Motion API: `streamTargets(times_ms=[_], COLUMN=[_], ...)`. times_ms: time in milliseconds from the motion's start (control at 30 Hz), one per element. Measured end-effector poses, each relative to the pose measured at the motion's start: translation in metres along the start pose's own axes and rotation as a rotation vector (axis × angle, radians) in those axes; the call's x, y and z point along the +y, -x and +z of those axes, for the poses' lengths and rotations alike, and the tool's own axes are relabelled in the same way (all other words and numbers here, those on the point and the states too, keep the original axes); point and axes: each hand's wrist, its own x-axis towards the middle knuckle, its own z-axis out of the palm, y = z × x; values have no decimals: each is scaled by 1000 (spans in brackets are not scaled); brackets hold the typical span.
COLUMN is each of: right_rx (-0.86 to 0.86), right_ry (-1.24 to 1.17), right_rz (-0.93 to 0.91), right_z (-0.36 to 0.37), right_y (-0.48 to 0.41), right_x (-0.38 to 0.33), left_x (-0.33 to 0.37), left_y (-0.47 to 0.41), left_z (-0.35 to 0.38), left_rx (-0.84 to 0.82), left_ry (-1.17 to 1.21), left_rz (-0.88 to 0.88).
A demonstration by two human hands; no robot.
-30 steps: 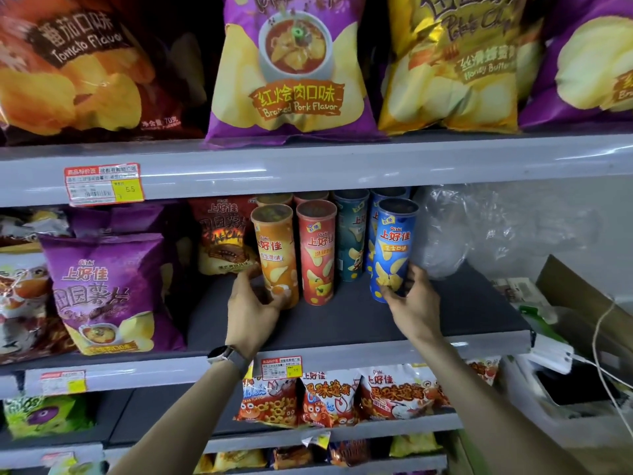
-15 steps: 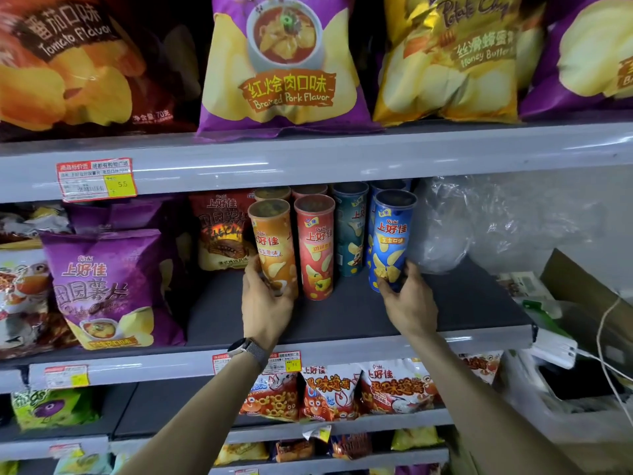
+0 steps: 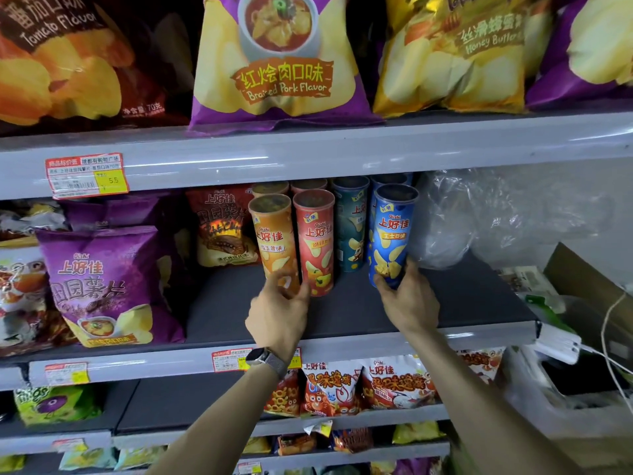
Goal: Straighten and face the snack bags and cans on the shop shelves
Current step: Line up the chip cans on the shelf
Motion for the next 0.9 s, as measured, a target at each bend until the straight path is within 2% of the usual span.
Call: streamTargets(times_ms=[67,400,900], right_rx=[18,72,14], right_ry=[23,128,147], right_rz=[-4,-22,-8], right_z=[0,3,1], right_y=[2,4,4], right_x=[-1,1,-1], left_x=[5,13,6], left_y=[2,1,5], left_z=[7,31,46], left_rx=[-45,-132,-6], left_ry=[-119,-197,-333], left_rz=[-4,6,59])
